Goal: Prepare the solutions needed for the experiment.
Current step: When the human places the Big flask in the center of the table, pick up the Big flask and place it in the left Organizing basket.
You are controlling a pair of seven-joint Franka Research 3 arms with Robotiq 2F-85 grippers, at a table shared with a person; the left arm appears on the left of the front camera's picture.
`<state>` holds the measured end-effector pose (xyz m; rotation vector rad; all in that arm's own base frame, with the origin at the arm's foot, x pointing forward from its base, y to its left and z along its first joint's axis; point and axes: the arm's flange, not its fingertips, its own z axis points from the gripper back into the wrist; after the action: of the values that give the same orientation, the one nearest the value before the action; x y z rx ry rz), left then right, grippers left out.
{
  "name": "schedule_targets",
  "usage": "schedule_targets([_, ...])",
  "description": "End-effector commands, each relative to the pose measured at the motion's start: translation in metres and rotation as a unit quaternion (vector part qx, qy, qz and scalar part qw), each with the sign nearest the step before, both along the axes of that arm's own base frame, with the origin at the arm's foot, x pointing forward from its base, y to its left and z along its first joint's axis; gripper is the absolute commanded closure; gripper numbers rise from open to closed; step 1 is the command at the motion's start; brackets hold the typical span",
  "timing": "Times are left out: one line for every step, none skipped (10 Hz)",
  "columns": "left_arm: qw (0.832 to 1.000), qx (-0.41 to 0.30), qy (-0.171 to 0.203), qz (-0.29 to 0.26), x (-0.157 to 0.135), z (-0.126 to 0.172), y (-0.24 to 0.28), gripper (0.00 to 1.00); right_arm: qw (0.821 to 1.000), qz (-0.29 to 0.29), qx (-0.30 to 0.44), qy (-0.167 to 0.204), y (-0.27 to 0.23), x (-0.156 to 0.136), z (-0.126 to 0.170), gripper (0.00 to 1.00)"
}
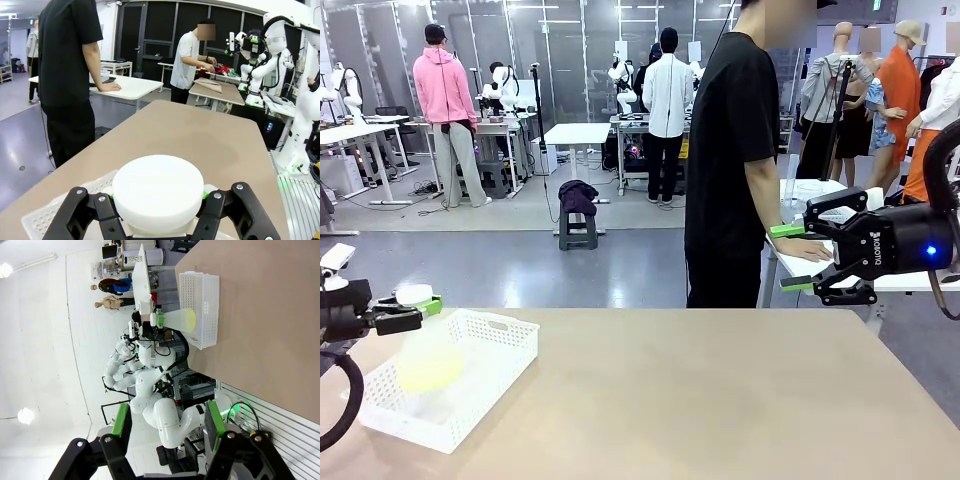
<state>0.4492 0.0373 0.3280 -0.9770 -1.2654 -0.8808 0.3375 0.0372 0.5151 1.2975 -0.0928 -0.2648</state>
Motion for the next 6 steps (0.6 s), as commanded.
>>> schedule_targets([1.000,-0.003,-0.008,0.019,-0.008,-0.009,0.006,1.00,1.000,0.000,0.008,-0.004,0.000,0.001,0.001,0.26])
schedule_targets([1.000,-0.002,-0.007,0.025,-0.012,-0.016,0.011,1.00,1.000,0.000,0.008,-0.004,0.000,0.001,0.001,0.26])
schedule_targets([0.999,0.006,-0.004,0.038,-0.014,-0.021,0.013,1.00,1.000,0.000,0.008,-0.004,0.000,0.001,0.001,0.26])
schedule_targets([0.999,0.008,0.000,0.041,-0.014,-0.027,0.016,1.00,1.000,0.000,0.008,-0.004,0.000,0.001,0.001,0.26])
schedule_targets([0.999,0.007,0.005,0.039,-0.012,-0.035,0.017,1.00,1.000,0.000,0.008,-0.004,0.000,0.001,0.001,0.26])
schedule_targets([0.999,0.011,0.007,0.041,-0.010,-0.041,0.017,1.00,1.000,0.000,0.008,-0.004,0.000,0.001,0.001,0.26])
